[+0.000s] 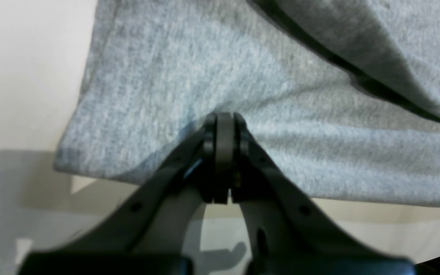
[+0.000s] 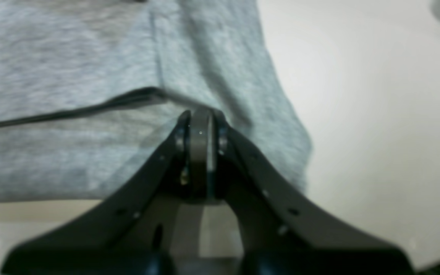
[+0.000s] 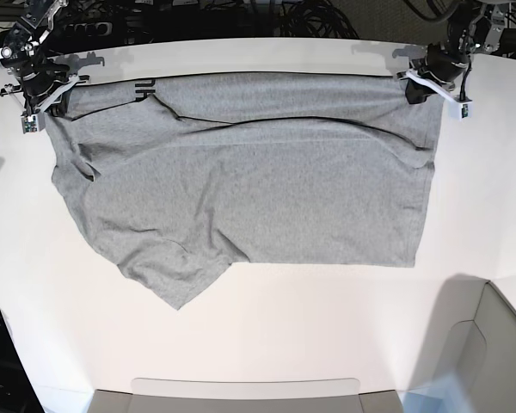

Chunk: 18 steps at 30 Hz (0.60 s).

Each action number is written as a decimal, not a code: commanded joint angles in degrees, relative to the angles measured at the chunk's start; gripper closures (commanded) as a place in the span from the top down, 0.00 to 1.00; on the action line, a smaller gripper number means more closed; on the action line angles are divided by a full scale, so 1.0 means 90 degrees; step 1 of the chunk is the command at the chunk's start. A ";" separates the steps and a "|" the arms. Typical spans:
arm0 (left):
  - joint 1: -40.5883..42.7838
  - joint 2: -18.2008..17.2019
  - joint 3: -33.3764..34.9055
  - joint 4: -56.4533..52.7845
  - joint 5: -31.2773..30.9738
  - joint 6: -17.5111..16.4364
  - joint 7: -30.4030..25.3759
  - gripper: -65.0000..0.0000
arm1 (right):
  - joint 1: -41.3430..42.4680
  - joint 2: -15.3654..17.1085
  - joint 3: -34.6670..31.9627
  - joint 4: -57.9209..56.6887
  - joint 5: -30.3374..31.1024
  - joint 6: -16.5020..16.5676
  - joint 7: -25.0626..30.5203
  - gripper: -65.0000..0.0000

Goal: Fold the T-shirt properly
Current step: 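Lower the folded edge and release both grippers, withdrawing toward the collar, then move both grippers to the hem corners of the shirt and grasp them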

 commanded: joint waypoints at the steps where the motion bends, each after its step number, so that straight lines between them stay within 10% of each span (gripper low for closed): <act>1: 0.0243 -0.0129 0.0046 -0.0115 0.0333 0.0662 0.0629 0.00 | 0.0098 -0.0001 0.0169 0.0217 -0.0251 0.0074 -0.0091 0.05; 18: 0.0213 -0.0110 -0.1038 0.1868 0.0333 0.0672 0.0355 0.00 | 0.0802 -0.0792 0.0511 0.2161 -0.0378 0.0074 -0.0130 0.05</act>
